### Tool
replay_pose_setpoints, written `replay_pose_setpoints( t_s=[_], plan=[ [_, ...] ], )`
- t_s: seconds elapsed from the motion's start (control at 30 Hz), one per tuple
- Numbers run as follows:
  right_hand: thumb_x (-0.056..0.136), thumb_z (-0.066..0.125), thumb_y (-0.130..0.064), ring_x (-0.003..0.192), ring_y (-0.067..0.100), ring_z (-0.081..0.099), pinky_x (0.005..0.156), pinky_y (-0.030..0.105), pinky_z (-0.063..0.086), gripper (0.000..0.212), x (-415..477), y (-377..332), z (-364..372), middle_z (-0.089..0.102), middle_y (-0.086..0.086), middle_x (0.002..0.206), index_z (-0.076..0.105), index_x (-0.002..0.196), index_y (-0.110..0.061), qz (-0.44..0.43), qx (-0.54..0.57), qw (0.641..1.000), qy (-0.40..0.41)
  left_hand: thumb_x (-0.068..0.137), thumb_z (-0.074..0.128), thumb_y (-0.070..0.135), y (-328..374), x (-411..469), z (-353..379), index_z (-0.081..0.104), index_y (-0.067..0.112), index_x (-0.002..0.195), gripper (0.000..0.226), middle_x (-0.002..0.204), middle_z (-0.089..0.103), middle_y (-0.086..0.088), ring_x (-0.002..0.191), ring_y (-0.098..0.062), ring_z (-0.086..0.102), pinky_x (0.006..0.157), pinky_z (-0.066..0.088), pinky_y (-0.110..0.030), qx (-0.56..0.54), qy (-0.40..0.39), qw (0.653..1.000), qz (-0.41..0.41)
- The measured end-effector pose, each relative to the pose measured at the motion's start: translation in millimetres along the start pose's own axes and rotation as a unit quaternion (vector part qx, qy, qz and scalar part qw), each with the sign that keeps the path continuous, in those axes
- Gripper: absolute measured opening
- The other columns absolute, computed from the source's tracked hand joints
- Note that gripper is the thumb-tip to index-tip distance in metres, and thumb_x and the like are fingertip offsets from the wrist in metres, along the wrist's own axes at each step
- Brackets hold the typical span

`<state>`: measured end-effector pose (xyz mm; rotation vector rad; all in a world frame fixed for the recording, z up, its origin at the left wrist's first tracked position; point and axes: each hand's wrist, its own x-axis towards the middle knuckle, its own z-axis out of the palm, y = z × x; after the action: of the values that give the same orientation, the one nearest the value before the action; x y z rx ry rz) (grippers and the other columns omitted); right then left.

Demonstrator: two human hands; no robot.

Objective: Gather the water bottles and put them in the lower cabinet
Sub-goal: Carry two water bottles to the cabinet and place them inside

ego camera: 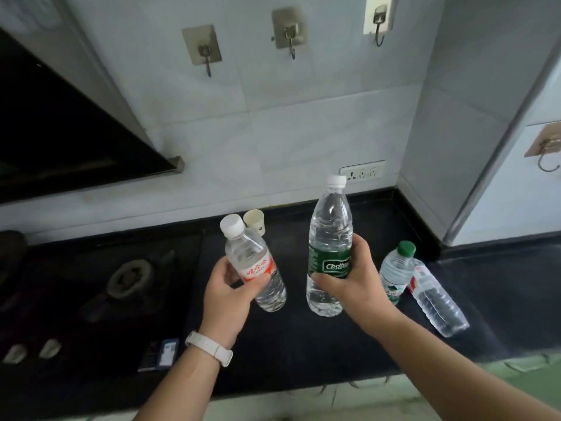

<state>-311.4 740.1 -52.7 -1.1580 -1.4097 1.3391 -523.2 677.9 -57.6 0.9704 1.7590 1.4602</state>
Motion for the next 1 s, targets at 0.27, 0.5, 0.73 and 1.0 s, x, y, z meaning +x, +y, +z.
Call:
replay_pose_setpoints(
  t_s=[0.27,0.5,0.73,1.0],
  plan=[
    [0.072,0.084,-0.004,0.095,-0.001,0.066,0.081,0.025,0.054,0.083,-24.2,-6.3,19.0,0.066,-0.011,0.108,0.038,0.133,-0.034,-0.009,0.000,0.990,-0.142,0.073,0.088,0.010,4.6,-70.3,-28.4,0.067,0.029,0.115,0.050,0.108,0.075,0.013,0.102,-0.003,0.069,0.093,0.056,-0.034,0.050,0.118,0.992,-0.017],
    [0.073,0.083,-0.005,0.097,-0.001,0.065,0.081,0.021,0.054,0.085,-63.7,-14.5,86.3,0.064,-0.012,0.111,0.037,0.139,-0.031,-0.009,0.005,0.966,-0.257,0.074,0.088,0.010,-5.4,-144.0,-101.3,0.068,0.030,0.113,0.048,0.107,0.077,0.011,0.100,-0.010,0.073,0.093,0.059,-0.043,0.023,0.259,0.964,-0.059],
    [0.074,0.081,0.000,0.089,-0.005,0.065,0.068,0.010,0.051,0.078,-139.0,-30.4,165.7,0.064,-0.010,0.107,0.040,0.133,-0.029,-0.042,-0.004,0.945,-0.325,0.074,0.088,0.010,-22.9,-216.5,-194.5,0.068,0.027,0.113,0.047,0.107,0.076,0.010,0.103,-0.015,0.072,0.095,0.057,-0.046,-0.006,0.346,0.936,-0.068],
    [0.073,0.082,-0.004,0.096,0.003,0.067,0.087,0.033,0.057,0.081,-265.4,-42.4,283.1,0.066,-0.010,0.111,0.040,0.137,-0.032,-0.066,-0.033,0.924,-0.375,0.075,0.088,0.012,-50.2,-324.7,-330.2,0.068,0.028,0.112,0.046,0.107,0.076,0.011,0.104,-0.013,0.071,0.096,0.057,-0.045,-0.027,0.389,0.919,-0.061]
  ],
)
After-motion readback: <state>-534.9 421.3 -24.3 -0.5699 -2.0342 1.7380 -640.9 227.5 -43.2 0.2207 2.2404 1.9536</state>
